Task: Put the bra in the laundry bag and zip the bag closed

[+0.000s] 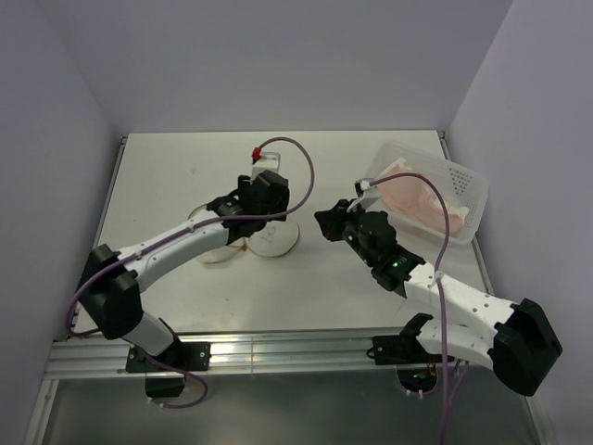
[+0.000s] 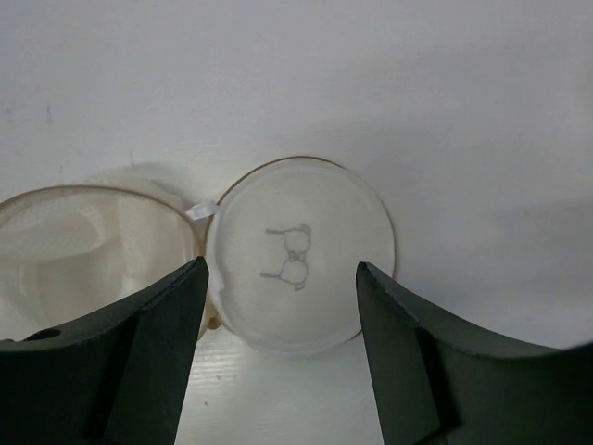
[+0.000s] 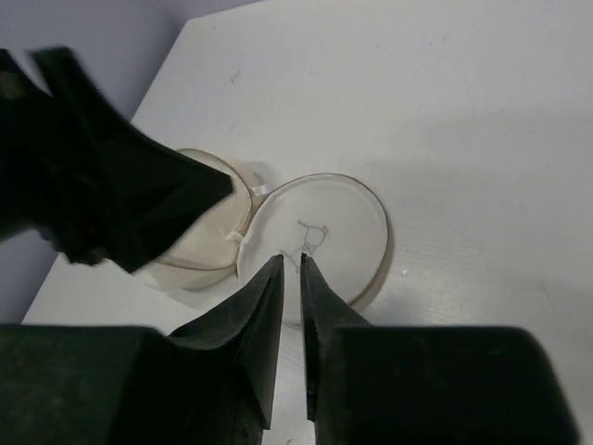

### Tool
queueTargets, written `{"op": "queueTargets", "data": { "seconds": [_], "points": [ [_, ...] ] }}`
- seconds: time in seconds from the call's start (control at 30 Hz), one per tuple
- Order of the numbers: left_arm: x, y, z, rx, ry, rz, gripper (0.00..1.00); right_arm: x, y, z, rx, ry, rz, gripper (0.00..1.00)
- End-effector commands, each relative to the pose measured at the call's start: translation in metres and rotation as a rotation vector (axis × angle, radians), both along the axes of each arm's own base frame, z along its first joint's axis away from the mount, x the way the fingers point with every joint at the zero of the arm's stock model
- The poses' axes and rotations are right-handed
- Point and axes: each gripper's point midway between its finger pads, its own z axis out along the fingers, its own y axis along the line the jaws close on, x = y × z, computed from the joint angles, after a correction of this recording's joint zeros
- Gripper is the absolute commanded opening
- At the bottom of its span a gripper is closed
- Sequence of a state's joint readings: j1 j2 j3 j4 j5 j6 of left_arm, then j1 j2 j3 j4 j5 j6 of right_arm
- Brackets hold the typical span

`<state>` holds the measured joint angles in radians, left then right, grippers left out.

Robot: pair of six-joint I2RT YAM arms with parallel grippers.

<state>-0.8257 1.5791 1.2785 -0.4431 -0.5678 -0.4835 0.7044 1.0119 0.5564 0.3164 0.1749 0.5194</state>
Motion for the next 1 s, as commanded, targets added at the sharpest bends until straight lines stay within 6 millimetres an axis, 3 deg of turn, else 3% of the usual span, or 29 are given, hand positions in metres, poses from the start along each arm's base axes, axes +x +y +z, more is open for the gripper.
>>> {"op": "queueTargets", "data": {
  "seconds": [0.0, 0.07, 0.1, 0.13, 0.17, 0.2, 0.27, 0.4, 0.47, 0.63, 0.97],
  "points": [
    [0.005, 0.043, 0.018, -0.14, -0.017, 0.113, 0.7, 0.009, 0.011, 0.013, 0.024, -0.017, 0.011, 0.22],
    [0.005, 0.07, 0.023, -0.244, -0.016, 0.158, 0.68, 0.011, 0.016, 0.01, 0.019, 0.0, 0.027, 0.33],
    [0.007, 0.107, 0.001, -0.27, 0.021, 0.26, 0.65, 0.011, 0.022, 0.002, 0.006, 0.021, 0.048, 0.38],
    [0.01, 0.123, 0.001, -0.318, 0.004, 0.299, 0.65, 0.012, 0.025, -0.002, -0.002, 0.038, 0.058, 0.42],
    [0.011, 0.155, 0.01, -0.369, -0.039, 0.376, 0.64, 0.015, 0.029, -0.008, -0.01, 0.058, 0.064, 0.5],
    [0.002, 0.165, -0.008, -0.411, -0.004, 0.41, 0.64, 0.015, 0.033, -0.011, -0.012, 0.071, 0.081, 0.54],
    [0.001, 0.181, -0.004, -0.497, -0.031, 0.45, 0.64, 0.017, 0.041, -0.016, -0.012, 0.09, 0.101, 0.61],
    [-0.008, 0.213, -0.04, -0.63, 0.009, 0.593, 0.64, 0.023, 0.056, -0.048, -0.058, 0.185, 0.134, 0.63],
    [-0.008, 0.229, -0.045, -0.675, -0.009, 0.641, 0.64, 0.025, 0.061, -0.06, -0.07, 0.213, 0.145, 0.63],
    [0.003, 0.233, -0.042, -0.828, -0.102, 0.597, 0.64, 0.03, 0.067, -0.079, -0.091, 0.262, 0.146, 0.65],
    [0.015, 0.23, -0.047, -0.9, -0.167, 0.553, 0.58, 0.043, 0.067, -0.13, -0.187, 0.38, 0.092, 0.68]
  ]
}}
